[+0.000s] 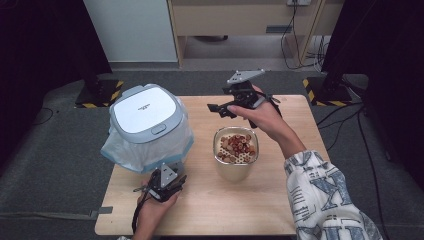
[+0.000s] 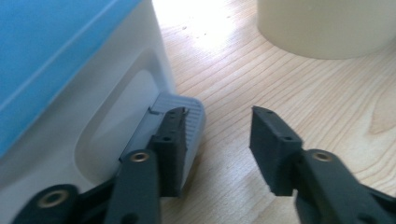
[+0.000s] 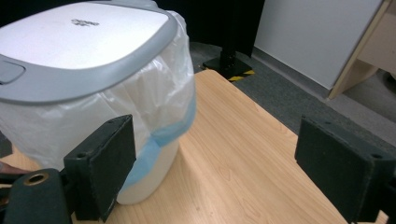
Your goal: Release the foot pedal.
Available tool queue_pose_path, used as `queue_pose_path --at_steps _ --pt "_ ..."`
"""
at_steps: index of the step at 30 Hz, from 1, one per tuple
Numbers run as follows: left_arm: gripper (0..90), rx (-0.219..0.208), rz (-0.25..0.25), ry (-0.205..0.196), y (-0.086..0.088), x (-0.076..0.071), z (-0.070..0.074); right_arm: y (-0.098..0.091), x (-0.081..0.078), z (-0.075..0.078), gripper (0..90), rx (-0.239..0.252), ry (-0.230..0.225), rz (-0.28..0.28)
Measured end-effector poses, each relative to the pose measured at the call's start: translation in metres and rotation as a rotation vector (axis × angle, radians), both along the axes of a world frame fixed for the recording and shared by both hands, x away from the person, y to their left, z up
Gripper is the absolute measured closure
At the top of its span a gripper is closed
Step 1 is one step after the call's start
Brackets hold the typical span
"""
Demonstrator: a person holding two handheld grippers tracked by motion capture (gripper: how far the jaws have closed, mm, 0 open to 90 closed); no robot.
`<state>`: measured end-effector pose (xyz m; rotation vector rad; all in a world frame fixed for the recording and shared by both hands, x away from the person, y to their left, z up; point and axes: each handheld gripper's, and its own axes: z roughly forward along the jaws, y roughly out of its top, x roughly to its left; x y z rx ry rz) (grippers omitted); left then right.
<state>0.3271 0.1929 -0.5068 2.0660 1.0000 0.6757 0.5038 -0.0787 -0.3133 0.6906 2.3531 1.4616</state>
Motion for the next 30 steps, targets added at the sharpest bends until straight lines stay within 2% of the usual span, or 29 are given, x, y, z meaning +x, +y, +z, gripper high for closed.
queue_pose_path --at_steps 1,5,12,17,22,25,30 --pt "51.7 -0.015 0.003 0.007 0.001 0.0 0.0 -0.001 0.0 0.0 12.6 -0.001 0.002 -0.004" --pt "45.5 -0.029 0.007 0.023 0.001 0.002 -0.001 -0.011 0.0 -0.004 11.6 -0.003 0.005 -0.037" --pt "35.5 -0.031 0.015 0.035 0.003 0.003 -0.001 -0.027 0.0 -0.009 9.1 -0.004 0.004 -0.107" --pt "32.7 -0.021 -0.005 0.037 0.001 0.003 -0.002 -0.043 0.0 -0.014 8.6 0.016 -0.004 -0.177" --pt "30.8 -0.025 -0.018 0.032 -0.001 0.004 -0.003 -0.061 -0.002 -0.021 8.0 0.008 -0.008 -0.239" --pt "30.0 -0.032 -0.023 0.028 -0.001 0.004 -0.004 -0.071 -0.003 -0.023 7.9 0.009 -0.004 -0.261" --pt "29.2 -0.016 -0.032 0.029 -0.002 0.004 -0.004 -0.087 -0.006 -0.029 7.9 0.006 0.001 -0.305"
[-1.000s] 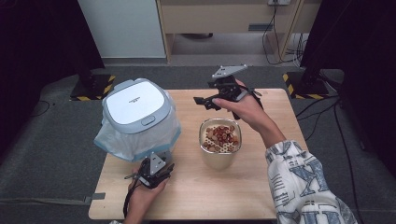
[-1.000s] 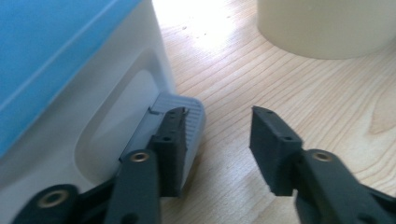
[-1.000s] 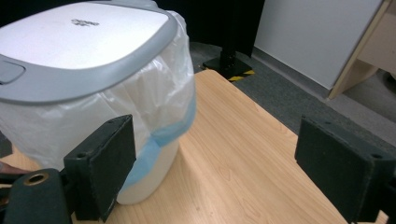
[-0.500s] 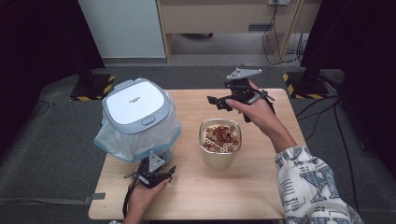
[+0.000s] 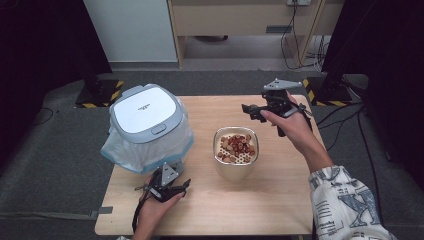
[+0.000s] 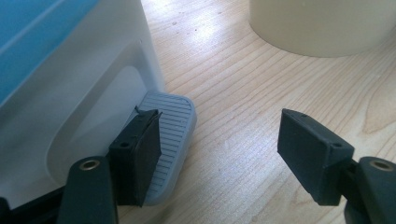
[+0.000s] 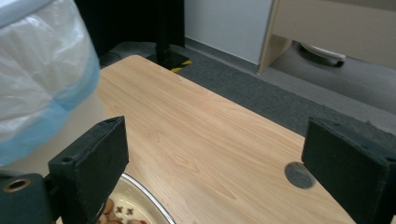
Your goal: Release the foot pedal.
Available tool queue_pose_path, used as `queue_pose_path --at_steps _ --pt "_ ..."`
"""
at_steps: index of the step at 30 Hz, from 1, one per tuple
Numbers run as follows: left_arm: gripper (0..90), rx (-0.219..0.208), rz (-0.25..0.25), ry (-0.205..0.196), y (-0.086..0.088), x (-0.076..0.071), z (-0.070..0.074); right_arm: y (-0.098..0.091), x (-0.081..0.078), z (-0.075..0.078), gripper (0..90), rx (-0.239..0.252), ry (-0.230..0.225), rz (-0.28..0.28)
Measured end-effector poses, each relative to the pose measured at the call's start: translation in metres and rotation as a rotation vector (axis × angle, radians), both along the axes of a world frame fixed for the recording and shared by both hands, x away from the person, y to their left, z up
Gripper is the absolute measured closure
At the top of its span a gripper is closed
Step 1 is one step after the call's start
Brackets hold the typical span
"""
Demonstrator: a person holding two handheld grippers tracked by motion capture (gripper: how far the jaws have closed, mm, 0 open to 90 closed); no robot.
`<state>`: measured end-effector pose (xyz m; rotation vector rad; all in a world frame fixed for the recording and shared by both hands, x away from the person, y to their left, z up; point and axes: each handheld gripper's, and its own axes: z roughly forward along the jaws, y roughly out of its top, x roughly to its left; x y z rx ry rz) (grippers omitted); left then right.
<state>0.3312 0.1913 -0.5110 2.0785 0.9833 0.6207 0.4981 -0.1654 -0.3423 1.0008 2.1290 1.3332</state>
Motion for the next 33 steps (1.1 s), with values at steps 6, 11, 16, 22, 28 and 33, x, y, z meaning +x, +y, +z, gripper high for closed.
queue_pose_path --at_steps 6,11,16,22,28,33 --pt "28.5 -0.002 -0.004 0.002 0.0 0.0 -0.001 -0.015 -0.007 -0.01 7.7 -0.006 0.007 -0.049" --pt "28.0 -0.004 -0.007 0.0 0.001 0.0 0.0 -0.028 -0.017 -0.024 7.6 0.003 0.013 -0.087" --pt "27.8 -0.006 -0.006 -0.003 0.002 0.0 0.0 -0.044 -0.031 -0.043 7.1 0.01 0.026 -0.134" --pt "27.5 -0.007 -0.001 -0.006 0.004 0.001 0.001 -0.066 -0.051 -0.074 7.2 0.015 0.052 -0.206" --pt "27.3 -0.01 0.001 -0.007 0.005 0.001 0.001 -0.085 -0.066 -0.114 7.6 0.026 0.107 -0.292" --pt "27.3 -0.014 0.003 -0.009 0.005 0.001 0.001 -0.091 -0.072 -0.143 8.0 -0.016 0.144 -0.332"
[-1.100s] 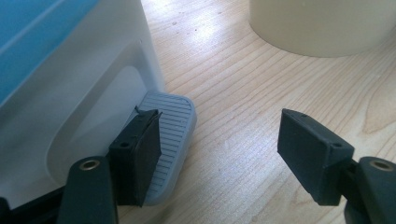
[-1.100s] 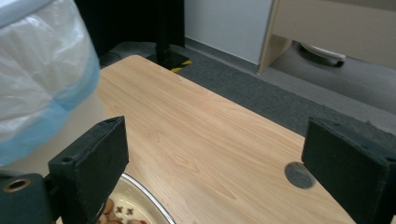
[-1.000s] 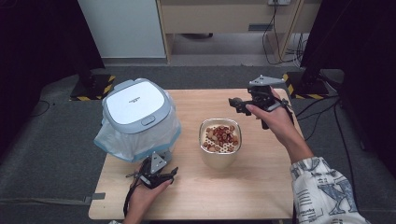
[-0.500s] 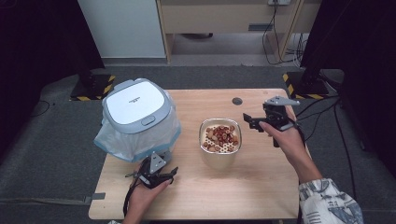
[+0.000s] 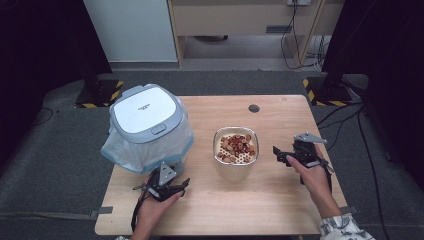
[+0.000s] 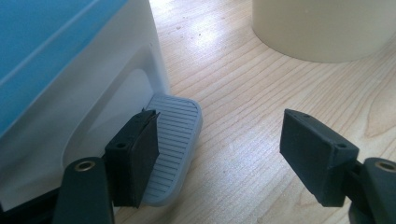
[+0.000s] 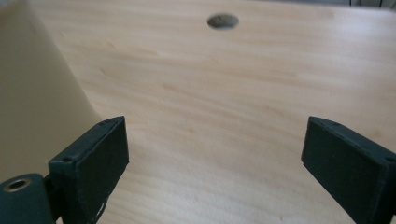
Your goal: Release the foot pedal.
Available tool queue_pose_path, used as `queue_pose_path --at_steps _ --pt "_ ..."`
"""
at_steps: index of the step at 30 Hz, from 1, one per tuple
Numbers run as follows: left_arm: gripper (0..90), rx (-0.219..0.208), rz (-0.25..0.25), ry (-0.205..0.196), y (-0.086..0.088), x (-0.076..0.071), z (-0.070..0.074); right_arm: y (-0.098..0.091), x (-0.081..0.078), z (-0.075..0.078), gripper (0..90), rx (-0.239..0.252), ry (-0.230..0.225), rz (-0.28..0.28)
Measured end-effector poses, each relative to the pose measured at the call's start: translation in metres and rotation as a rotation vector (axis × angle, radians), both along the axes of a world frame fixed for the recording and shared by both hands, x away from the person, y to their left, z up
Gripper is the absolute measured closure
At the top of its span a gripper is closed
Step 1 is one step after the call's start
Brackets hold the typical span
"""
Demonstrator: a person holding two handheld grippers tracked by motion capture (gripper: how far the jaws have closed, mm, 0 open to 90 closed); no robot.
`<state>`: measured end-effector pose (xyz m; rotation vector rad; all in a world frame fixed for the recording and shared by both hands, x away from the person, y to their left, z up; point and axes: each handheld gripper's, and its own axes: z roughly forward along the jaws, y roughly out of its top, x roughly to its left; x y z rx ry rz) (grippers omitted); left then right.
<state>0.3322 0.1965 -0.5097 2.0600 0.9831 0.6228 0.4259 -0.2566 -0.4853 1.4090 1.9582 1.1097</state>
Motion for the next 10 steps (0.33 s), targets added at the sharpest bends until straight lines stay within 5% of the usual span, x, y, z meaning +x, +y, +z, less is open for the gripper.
queue_pose_path --at_steps 3,10 --pt "27.1 -0.002 0.001 0.001 0.0 0.0 0.0 0.002 -0.001 -0.014 7.7 -0.036 0.069 0.0" --pt "27.0 -0.001 0.001 -0.006 0.001 -0.001 0.002 0.009 -0.003 -0.033 8.0 -0.058 0.131 0.007"
